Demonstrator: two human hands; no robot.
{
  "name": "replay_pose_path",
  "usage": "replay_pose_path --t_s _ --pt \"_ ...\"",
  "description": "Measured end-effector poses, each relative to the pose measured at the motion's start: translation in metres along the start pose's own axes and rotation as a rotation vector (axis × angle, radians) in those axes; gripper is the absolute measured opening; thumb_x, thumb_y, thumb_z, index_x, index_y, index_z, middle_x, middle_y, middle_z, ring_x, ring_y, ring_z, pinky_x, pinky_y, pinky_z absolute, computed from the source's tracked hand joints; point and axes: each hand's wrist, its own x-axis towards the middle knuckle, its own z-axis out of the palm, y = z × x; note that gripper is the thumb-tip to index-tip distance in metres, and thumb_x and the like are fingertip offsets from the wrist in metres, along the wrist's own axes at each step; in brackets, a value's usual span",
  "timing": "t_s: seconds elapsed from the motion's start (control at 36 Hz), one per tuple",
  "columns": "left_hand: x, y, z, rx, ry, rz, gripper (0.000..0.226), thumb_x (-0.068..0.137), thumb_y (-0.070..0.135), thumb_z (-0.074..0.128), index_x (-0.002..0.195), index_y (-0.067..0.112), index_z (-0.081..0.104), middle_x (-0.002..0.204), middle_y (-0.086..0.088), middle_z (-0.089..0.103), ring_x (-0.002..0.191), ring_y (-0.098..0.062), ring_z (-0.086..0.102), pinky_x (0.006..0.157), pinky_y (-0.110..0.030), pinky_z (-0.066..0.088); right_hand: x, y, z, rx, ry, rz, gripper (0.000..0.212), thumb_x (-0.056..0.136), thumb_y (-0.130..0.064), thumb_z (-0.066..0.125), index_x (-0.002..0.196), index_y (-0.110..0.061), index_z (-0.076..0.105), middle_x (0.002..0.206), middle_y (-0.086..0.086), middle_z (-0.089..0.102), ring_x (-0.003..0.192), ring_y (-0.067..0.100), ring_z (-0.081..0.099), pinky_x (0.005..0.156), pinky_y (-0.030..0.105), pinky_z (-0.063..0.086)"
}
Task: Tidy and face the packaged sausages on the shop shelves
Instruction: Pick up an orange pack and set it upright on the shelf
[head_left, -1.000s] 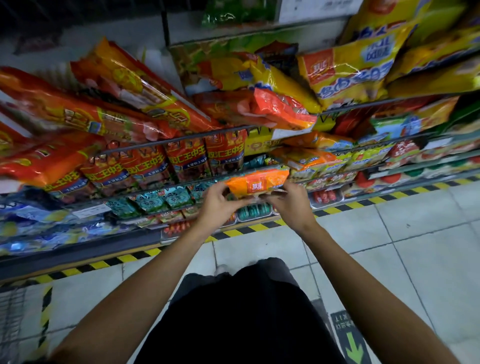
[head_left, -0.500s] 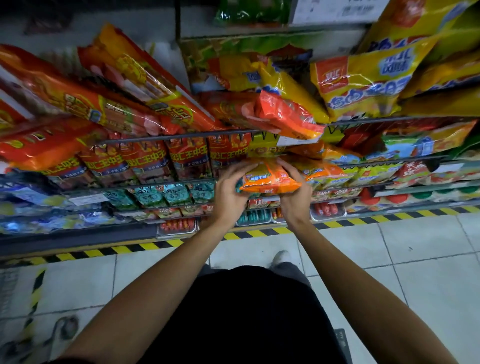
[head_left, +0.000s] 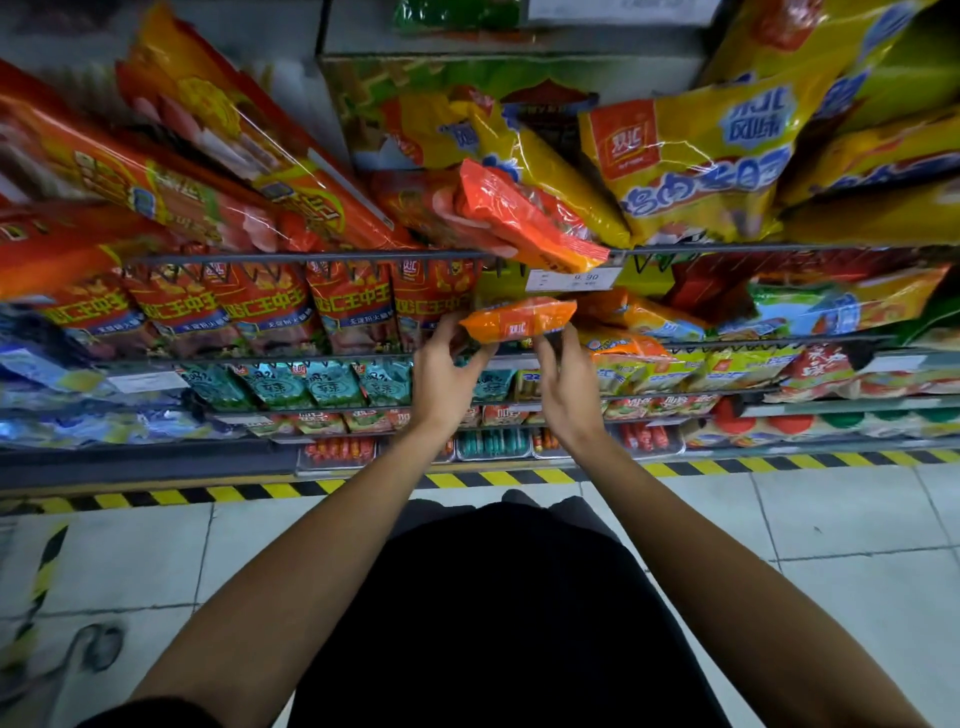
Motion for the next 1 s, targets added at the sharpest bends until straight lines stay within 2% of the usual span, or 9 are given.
replay_pose_path --t_s 0.14,0.28,0.42,0.47,0.58,0.72,0.83,0.92,1.0 --pt "-0.003 -0.006 0.004 -0.055 0.032 -0.049 0.045 0.091 0.024 0.079 0.128 0.015 0.057 0.119 0.006 0.069 0.098 0.022 0.058 0.086 -0.001 0.044 0.002 -0.002 0.007 0.020 0.058 -0.027 0.032 0.111 -0.030 0.038 0.124 -0.007 0.056 0.076 -0.009 0.054 0.056 0.001 0.051 0.050 0.014 0.033" --pt "0.005 -0.012 0.003 -0.025 -0.003 -0.009 0.033 0.092 0.016 0.077 0.121 0.006 0.062 0.116 0.003 0.070 0.109 -0.005 0.063 0.098 -0.020 0.051 0.003 0.006 0.017 -0.036 0.078 0.038 0.038 0.112 -0.036 0.035 0.127 -0.008 0.055 0.085 0.007 0.058 0.059 0.006 0.048 0.047 0.019 0.028" --pt "0.009 -0.019 0.003 0.005 -0.047 0.002 0.031 0.094 0.019 0.075 0.121 0.006 0.067 0.118 0.000 0.072 0.110 -0.009 0.062 0.090 0.000 0.042 0.005 0.010 0.020 -0.103 0.059 0.090 0.037 0.112 -0.033 0.035 0.119 -0.001 0.053 0.077 0.001 0.045 0.059 0.010 0.044 0.057 0.032 0.026" --pt "0.009 -0.022 0.004 0.032 -0.031 0.014 0.032 0.094 0.021 0.075 0.122 0.006 0.069 0.120 -0.006 0.073 0.109 -0.011 0.063 0.091 -0.001 0.044 0.006 0.012 0.020 -0.115 0.058 0.102 0.037 0.111 -0.033 0.036 0.120 -0.002 0.053 0.081 0.007 0.050 0.063 0.019 0.048 0.060 0.032 0.028" --pt "0.011 -0.029 0.004 0.066 0.018 0.044 0.035 0.093 0.036 0.073 0.119 0.012 0.072 0.121 -0.004 0.067 0.111 -0.021 0.065 0.098 -0.043 0.056 0.009 0.013 0.020 -0.144 0.073 0.074 0.035 0.111 -0.031 0.039 0.118 -0.001 0.055 0.092 0.015 0.059 0.077 0.027 0.053 0.062 0.031 0.025" --pt "0.011 -0.024 0.007 0.074 0.058 0.087 0.033 0.094 0.027 0.075 0.122 0.009 0.071 0.116 0.004 0.065 0.100 -0.009 0.063 0.091 -0.025 0.056 0.019 0.015 0.014 -0.176 0.103 0.002 0.033 0.111 -0.025 0.041 0.112 0.003 0.058 0.083 0.011 0.055 0.071 0.030 0.053 0.058 0.031 0.019" --pt "0.014 -0.033 0.010 0.024 0.052 0.066 0.033 0.097 0.026 0.072 0.125 0.009 0.069 0.120 -0.007 0.071 0.101 -0.016 0.071 0.092 -0.027 0.059 0.028 0.026 0.012 -0.228 0.092 -0.086 0.033 0.111 -0.024 0.040 0.110 0.002 0.060 0.079 0.012 0.056 0.074 0.040 0.059 0.058 0.031 0.018" --pt "0.014 -0.039 0.012 0.042 0.062 0.112 0.031 0.098 0.021 0.071 0.125 0.007 0.069 0.117 -0.008 0.070 0.100 -0.015 0.069 0.092 -0.024 0.058 0.029 0.035 0.010 -0.211 0.062 -0.138 0.029 0.111 -0.023 0.042 0.115 -0.002 0.062 0.083 0.003 0.055 0.067 0.030 0.057 0.055 0.028 0.021" --pt "0.012 -0.043 0.013 0.037 0.083 0.135 0.028 0.099 0.018 0.069 0.125 0.009 0.068 0.115 -0.001 0.066 0.102 -0.006 0.065 0.098 -0.024 0.055 0.028 0.053 0.010 -0.123 0.052 -0.187 0.025 0.110 -0.023 0.047 0.122 -0.010 0.065 0.097 0.001 0.063 0.083 0.017 0.058 0.069 0.023 0.036"
